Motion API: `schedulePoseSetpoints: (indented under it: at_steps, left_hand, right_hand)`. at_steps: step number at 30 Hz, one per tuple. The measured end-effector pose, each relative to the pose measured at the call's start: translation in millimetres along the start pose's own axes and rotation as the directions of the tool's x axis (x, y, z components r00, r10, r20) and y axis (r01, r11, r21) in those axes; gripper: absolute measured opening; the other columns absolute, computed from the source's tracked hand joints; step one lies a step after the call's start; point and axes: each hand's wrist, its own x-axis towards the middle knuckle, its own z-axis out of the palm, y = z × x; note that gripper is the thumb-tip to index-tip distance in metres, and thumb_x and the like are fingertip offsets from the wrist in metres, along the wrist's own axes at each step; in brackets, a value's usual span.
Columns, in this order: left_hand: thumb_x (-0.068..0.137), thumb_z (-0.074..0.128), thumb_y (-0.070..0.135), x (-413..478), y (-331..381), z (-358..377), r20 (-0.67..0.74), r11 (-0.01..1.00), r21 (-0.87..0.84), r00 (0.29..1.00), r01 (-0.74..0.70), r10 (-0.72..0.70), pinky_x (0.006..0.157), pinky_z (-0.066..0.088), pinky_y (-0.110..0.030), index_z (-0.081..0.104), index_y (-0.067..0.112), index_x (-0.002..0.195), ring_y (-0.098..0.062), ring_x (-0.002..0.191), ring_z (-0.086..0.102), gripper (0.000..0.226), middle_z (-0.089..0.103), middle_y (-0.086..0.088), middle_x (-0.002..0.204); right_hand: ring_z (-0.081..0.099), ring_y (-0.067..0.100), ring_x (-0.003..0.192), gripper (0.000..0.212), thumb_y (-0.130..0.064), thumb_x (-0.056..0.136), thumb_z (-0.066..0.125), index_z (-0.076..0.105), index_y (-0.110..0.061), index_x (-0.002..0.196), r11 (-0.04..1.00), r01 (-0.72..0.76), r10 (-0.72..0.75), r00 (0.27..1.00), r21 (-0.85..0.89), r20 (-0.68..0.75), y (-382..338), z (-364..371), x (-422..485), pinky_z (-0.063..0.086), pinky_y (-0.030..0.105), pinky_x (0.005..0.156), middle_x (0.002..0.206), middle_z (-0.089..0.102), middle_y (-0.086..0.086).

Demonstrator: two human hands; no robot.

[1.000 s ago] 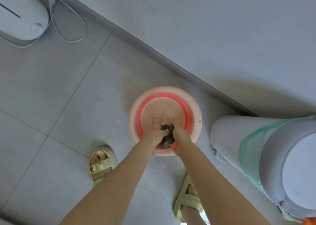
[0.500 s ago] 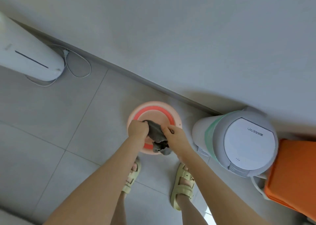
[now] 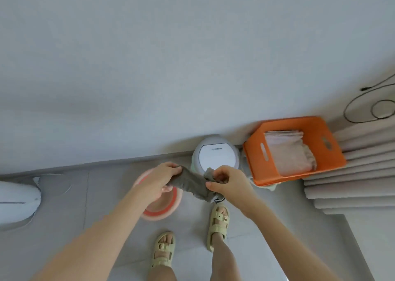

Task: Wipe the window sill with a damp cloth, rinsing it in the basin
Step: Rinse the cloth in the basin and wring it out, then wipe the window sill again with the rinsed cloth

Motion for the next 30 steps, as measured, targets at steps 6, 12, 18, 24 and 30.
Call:
schedulePoseSetpoints:
  at_steps: [6,12,18,24,30]
  left_hand:
    - [0.093,0.046,0.008,-67.2,76.7,166.3,0.326,0.977,0.119,0.937,-0.175,0.128,0.052,0.045,-0.020,0.053,0.012,0.079,-0.016,0.064,0.052,0.017,0.054,-0.006,0.073]
    - [0.093,0.046,0.005,-144.0,94.5,394.0,0.595,0.758,0.345,0.753,-0.553,0.279,0.068,0.046,-0.026,0.052,0.009,0.082,-0.023,0.078,0.054,0.013,0.054,-0.007,0.075]
    - [0.092,0.050,0.010,-241.2,49.5,623.9,0.798,0.628,0.343,0.569,-0.698,0.197,0.062,0.041,-0.030,0.051,0.021,0.072,-0.021,0.070,0.050,0.022,0.052,-0.004,0.073]
    - [0.090,0.055,0.015,-320.8,-5.4,800.5,0.931,0.399,0.246,0.330,-0.883,0.157,0.068,0.044,-0.030,0.056,0.024,0.073,-0.022,0.080,0.054,0.020,0.059,-0.001,0.083]
    - [0.091,0.052,0.016,-365.9,-61.5,931.7,0.976,0.214,0.213,0.218,-0.953,0.002,0.076,0.046,-0.030,0.060,0.017,0.084,-0.023,0.089,0.057,0.011,0.059,-0.004,0.092]
  right_hand:
    - [0.052,0.017,0.070,0.018,-0.017,0.079,0.066,0.051,-0.009,0.079,0.997,-0.036,0.061,0.917,0.072,-0.395,29.7,-137.2,-129.7,0.042,0.031,0.063,0.077,0.059,0.009]
    - [0.043,0.017,0.063,0.021,0.004,0.073,0.053,0.047,-0.015,0.080,0.981,-0.126,0.192,0.688,0.146,-0.700,116.9,-256.6,-271.1,0.037,0.028,0.055,0.070,0.052,0.001]
    - [0.055,0.017,0.072,0.048,-0.001,0.080,0.060,0.056,-0.034,0.114,0.953,-0.208,0.288,0.382,0.221,-0.878,221.1,-364.6,-422.8,0.052,0.032,0.071,0.085,0.056,-0.008]
    - [0.055,0.014,0.072,0.020,-0.021,0.078,0.070,0.069,-0.031,0.095,0.870,-0.281,0.428,0.020,0.405,-0.904,337.7,-422.5,-542.2,0.042,0.026,0.067,0.073,0.059,-0.012]
    - [0.058,0.009,0.072,0.011,-0.018,0.082,0.068,0.068,-0.027,0.075,0.799,-0.141,0.566,-0.152,0.584,-0.810,430.5,-467.3,-600.7,0.041,0.025,0.068,0.071,0.061,-0.012]
